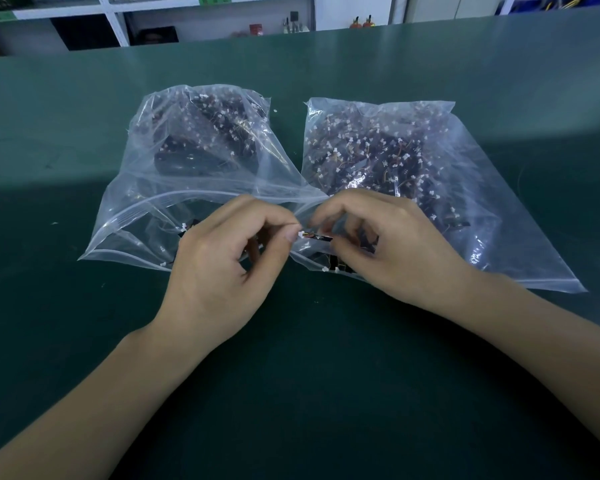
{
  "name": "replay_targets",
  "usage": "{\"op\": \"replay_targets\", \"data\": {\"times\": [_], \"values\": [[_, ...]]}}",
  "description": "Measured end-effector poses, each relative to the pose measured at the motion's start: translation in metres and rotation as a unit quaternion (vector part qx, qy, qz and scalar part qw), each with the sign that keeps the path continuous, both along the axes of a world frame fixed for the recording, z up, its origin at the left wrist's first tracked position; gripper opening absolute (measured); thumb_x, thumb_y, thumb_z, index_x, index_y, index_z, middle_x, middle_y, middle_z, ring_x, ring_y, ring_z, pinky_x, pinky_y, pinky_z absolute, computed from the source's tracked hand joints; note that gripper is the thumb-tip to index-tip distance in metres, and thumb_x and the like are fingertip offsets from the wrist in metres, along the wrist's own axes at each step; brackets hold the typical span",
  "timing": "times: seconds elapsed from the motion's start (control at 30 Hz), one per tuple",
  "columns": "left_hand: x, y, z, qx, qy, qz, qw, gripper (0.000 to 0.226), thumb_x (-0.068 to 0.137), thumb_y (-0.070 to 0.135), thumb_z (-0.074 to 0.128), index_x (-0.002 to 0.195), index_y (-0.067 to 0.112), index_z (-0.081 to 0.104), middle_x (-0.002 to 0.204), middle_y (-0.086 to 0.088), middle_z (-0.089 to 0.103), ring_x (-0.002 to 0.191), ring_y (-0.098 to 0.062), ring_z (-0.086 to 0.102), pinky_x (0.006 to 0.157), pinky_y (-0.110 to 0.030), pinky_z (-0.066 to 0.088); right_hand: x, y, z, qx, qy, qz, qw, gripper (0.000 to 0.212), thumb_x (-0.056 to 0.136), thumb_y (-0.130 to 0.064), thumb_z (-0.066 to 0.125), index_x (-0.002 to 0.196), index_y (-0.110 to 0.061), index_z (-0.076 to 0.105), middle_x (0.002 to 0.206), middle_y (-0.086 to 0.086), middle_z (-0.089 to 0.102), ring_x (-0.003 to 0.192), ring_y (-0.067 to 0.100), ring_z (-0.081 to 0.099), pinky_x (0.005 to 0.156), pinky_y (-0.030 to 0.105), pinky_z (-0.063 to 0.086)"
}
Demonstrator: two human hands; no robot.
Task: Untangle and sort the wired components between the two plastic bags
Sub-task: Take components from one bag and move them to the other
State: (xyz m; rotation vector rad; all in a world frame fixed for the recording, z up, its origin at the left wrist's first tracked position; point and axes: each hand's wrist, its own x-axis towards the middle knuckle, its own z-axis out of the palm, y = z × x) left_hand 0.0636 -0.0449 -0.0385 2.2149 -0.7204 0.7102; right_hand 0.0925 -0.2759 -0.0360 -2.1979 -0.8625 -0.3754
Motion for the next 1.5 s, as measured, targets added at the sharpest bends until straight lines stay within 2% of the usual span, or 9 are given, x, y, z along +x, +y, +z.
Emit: {"op": "replay_targets", "data": {"times": [0.17,0.33,0.47,0.57,0.9,1.07,1.27,1.4,1.5], "values": [[0.003,0.001,-0.003,0.035,0.012,-0.005,0.999,0.006,0.102,0.012,0.072,0.098,0.011,0.075,0.089,0.005,0.063,0.078,-0.016,0.061,0.069,-0.029,0.048,0.001,-0.001,0.003,0.028,0.004,-0.002,1.0,0.015,0.096,0.002,0.074,0.105,-0.01,0.074,0.086,-0.029,0.06,0.062,0.008,0.06,0.063,0.009,0.04],[0.004,-0.002,-0.006,0.056,-0.011,0.017,0.998,0.003,0.097,0.017,0.079,0.095,0.015,0.079,0.086,0.007,0.06,0.077,-0.014,0.058,0.066,-0.034,0.051,-0.001,0.001,0.005,0.039,0.017,0.002,0.999,0.014,0.096,-0.001,0.075,0.105,-0.011,0.074,0.087,-0.023,0.065,0.063,0.018,0.064,0.063,0.015,0.045],[0.0,-0.008,-0.008,0.109,-0.053,0.04,0.992,0.007,0.098,0.023,0.08,0.091,0.022,0.08,0.085,0.009,0.061,0.079,-0.005,0.053,0.058,-0.038,0.051,-0.002,0.002,0.006,0.04,0.027,0.01,0.999,0.014,0.095,-0.002,0.076,0.105,-0.012,0.074,0.087,-0.018,0.069,0.066,0.02,0.065,0.064,0.028,0.053],[-0.001,-0.01,-0.009,0.13,-0.069,0.041,0.988,0.009,0.098,0.029,0.077,0.091,0.026,0.081,0.082,0.011,0.06,0.077,-0.005,0.054,0.054,-0.037,0.05,-0.002,0.002,0.005,0.035,0.032,0.014,0.999,0.015,0.094,0.001,0.076,0.104,-0.012,0.074,0.086,-0.021,0.066,0.067,0.019,0.064,0.063,0.028,0.052],[0.006,0.0,-0.008,0.053,-0.077,0.072,0.993,0.013,0.101,0.034,0.076,0.095,0.024,0.082,0.081,0.008,0.056,0.069,-0.007,0.05,0.055,-0.033,0.047,-0.001,0.002,0.005,0.055,0.001,0.001,0.999,0.01,0.096,-0.001,0.075,0.1,-0.01,0.075,0.077,-0.009,0.067,0.061,0.021,0.062,0.059,0.039,0.052],[0.004,-0.005,-0.007,0.017,-0.089,0.035,0.995,0.015,0.101,0.028,0.077,0.093,0.017,0.083,0.081,0.009,0.055,0.069,-0.007,0.051,0.058,-0.031,0.047,0.0,0.0,0.005,0.057,0.001,0.002,0.998,0.01,0.096,-0.001,0.075,0.1,-0.01,0.075,0.081,-0.009,0.069,0.062,0.02,0.064,0.059,0.037,0.052],[0.006,-0.005,-0.008,0.048,-0.065,0.053,0.995,0.013,0.1,0.03,0.078,0.093,0.02,0.082,0.081,0.011,0.052,0.07,-0.007,0.05,0.056,-0.035,0.048,0.0,0.0,0.004,0.055,0.01,-0.005,0.998,0.009,0.097,-0.003,0.075,0.1,-0.011,0.075,0.077,-0.004,0.069,0.064,0.022,0.064,0.061,0.04,0.052],[0.006,-0.003,-0.007,0.047,-0.066,0.05,0.995,0.012,0.1,0.03,0.077,0.093,0.021,0.081,0.08,0.01,0.053,0.068,-0.01,0.052,0.055,-0.036,0.047,0.0,0.0,0.007,0.05,-0.024,-0.006,0.998,0.01,0.096,0.001,0.075,0.099,-0.009,0.075,0.085,-0.023,0.063,0.065,0.019,0.064,0.062,0.037,0.052],[0.005,0.0,-0.004,0.102,-0.079,0.071,0.989,0.014,0.102,0.032,0.075,0.093,0.023,0.08,0.08,0.01,0.056,0.072,-0.005,0.05,0.052,-0.035,0.047,0.0,0.0,0.008,0.035,-0.061,-0.002,0.997,0.01,0.095,0.003,0.075,0.098,-0.006,0.075,0.086,-0.02,0.059,0.066,0.022,0.061,0.064,0.036,0.05]]}}
